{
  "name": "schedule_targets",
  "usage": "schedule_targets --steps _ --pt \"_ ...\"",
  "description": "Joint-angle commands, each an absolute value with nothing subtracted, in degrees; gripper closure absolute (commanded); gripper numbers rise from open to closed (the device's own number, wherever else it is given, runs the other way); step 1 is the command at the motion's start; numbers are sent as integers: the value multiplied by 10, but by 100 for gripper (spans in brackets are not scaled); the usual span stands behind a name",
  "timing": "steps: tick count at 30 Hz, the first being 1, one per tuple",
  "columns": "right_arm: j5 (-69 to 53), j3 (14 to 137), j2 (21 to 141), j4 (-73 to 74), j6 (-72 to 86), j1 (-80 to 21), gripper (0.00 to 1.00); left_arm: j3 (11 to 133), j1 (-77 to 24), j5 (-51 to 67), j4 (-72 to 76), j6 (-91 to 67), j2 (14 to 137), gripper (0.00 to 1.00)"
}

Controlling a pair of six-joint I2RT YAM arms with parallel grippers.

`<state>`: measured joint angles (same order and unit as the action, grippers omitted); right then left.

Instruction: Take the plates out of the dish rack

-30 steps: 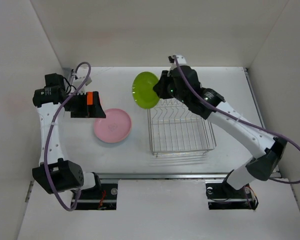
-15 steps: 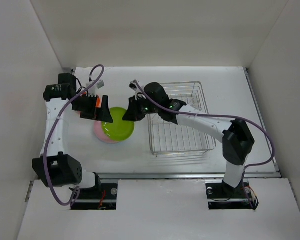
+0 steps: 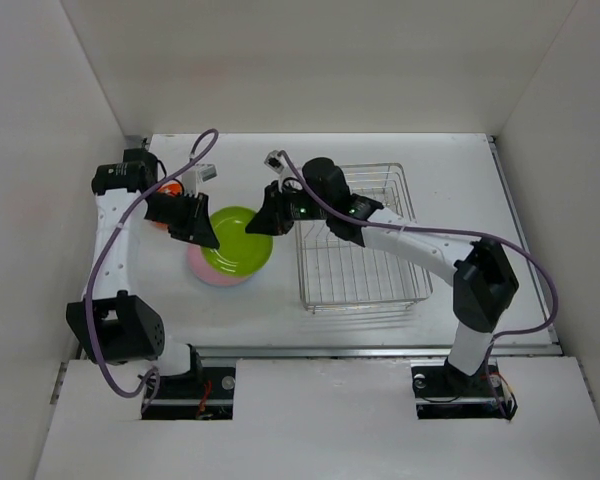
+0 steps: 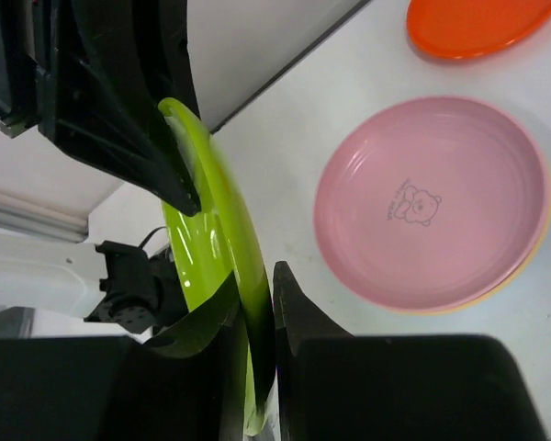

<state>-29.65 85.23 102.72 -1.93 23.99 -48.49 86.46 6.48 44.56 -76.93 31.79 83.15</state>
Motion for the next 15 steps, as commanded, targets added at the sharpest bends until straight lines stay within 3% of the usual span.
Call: schedule_targets --steps 1,2,3,4,5,9,12,15 --pt "-310 876 1027 -87 250 -495 100 895 60 480 -836 326 847 100" --pt "-303 876 1027 -81 250 -495 99 895 66 462 -836 317 847 100" --pt "-282 876 1022 -81 250 -495 91 900 75 454 -825 304 852 100" --pt "-269 876 1015 -70 250 -495 81 900 83 447 -808 290 853 100" --pt "-252 876 1015 -56 257 -495 64 905 92 447 -799 261 853 100" --pt "-150 882 982 -15 288 -488 28 931 128 425 -759 210 870 100" --pt "-51 889 947 25 299 -483 19 946 163 425 -723 158 898 100" --pt "24 871 901 31 299 -483 18 970 213 425 -669 88 939 100"
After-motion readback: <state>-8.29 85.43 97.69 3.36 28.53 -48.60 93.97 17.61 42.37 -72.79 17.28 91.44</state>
